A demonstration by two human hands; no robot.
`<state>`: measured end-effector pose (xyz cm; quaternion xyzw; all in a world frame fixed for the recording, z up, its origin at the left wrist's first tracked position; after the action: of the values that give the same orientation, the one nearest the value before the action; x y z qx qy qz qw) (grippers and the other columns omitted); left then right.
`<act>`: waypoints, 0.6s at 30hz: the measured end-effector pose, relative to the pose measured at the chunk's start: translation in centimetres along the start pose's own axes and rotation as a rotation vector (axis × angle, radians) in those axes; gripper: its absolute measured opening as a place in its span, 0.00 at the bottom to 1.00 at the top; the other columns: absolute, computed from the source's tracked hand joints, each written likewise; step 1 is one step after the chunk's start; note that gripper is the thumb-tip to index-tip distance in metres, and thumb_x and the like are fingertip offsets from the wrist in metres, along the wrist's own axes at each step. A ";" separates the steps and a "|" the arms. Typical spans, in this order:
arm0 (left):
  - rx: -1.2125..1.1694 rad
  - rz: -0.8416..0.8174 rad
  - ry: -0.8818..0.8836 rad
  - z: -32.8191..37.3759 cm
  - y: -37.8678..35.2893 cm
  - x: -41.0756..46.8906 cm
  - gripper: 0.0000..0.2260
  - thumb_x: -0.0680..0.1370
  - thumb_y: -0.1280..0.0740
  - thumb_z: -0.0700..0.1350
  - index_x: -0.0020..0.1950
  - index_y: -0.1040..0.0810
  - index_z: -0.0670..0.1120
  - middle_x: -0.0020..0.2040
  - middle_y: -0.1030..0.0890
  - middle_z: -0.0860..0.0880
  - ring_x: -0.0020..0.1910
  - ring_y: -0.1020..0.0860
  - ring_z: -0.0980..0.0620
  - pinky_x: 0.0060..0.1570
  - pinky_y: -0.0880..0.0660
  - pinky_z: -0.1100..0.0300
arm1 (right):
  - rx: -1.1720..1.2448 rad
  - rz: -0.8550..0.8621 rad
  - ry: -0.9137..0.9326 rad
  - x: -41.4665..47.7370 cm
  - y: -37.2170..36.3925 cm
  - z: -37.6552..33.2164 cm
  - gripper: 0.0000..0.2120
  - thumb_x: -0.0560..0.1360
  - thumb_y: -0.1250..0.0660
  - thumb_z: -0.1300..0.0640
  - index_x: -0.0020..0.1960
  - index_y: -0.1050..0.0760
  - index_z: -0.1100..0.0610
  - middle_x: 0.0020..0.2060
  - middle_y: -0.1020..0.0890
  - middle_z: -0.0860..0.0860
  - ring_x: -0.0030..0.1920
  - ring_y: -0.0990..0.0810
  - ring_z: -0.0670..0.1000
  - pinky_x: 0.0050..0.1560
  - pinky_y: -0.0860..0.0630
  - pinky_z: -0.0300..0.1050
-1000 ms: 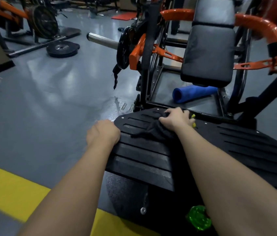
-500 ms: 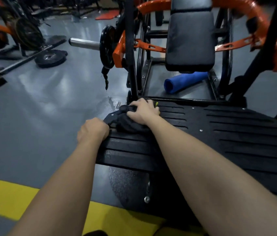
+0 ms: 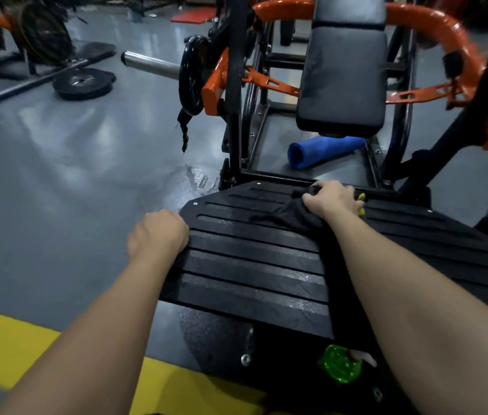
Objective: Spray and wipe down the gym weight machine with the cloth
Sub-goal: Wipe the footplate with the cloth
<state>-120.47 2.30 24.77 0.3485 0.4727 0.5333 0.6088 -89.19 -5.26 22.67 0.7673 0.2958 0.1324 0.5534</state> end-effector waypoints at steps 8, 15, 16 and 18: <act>0.036 -0.002 0.009 -0.1 -0.4 1.1 0.20 0.85 0.47 0.49 0.68 0.22 0.41 0.68 0.23 0.38 0.66 0.24 0.36 0.63 0.28 0.48 | 0.055 -0.161 0.229 0.6 -6.5 -16.0 0.23 0.75 0.34 0.40 0.68 0.23 0.44 0.66 0.22 0.53 0.70 0.30 0.61 0.73 0.37 0.61; 0.017 0.009 -0.007 -0.2 -0.4 1.1 0.22 0.85 0.48 0.53 0.68 0.23 0.41 0.67 0.23 0.37 0.65 0.24 0.34 0.61 0.28 0.47 | 0.104 -0.288 0.577 -3.3 -9.2 -21.5 0.20 0.74 0.35 0.45 0.65 0.23 0.42 0.60 0.19 0.51 0.63 0.24 0.58 0.66 0.33 0.57; 0.013 0.001 0.005 -0.2 -0.3 1.0 0.22 0.85 0.48 0.53 0.68 0.23 0.41 0.67 0.23 0.37 0.65 0.24 0.34 0.61 0.28 0.47 | 0.130 -0.266 0.585 -3.3 -9.1 -20.8 0.19 0.75 0.35 0.45 0.66 0.23 0.42 0.61 0.20 0.51 0.65 0.26 0.59 0.67 0.33 0.58; 0.015 -0.004 0.018 0.0 -0.1 0.7 0.22 0.85 0.47 0.53 0.68 0.24 0.41 0.68 0.24 0.37 0.65 0.24 0.34 0.61 0.28 0.47 | 0.140 -0.227 0.593 -2.9 -8.6 -19.2 0.19 0.75 0.35 0.45 0.66 0.24 0.41 0.63 0.21 0.51 0.68 0.29 0.59 0.69 0.34 0.61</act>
<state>-120.48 3.01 24.51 0.3471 0.4830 0.5316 0.6030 -104.31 9.68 21.79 0.6935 0.5363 0.2670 0.4003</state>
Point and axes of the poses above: each hand's wrist, its own x-axis towards the middle knuckle, its own y-axis out of the back of the hand, z = x × y, the point moved 2 cm from there along x, towards the middle knuckle
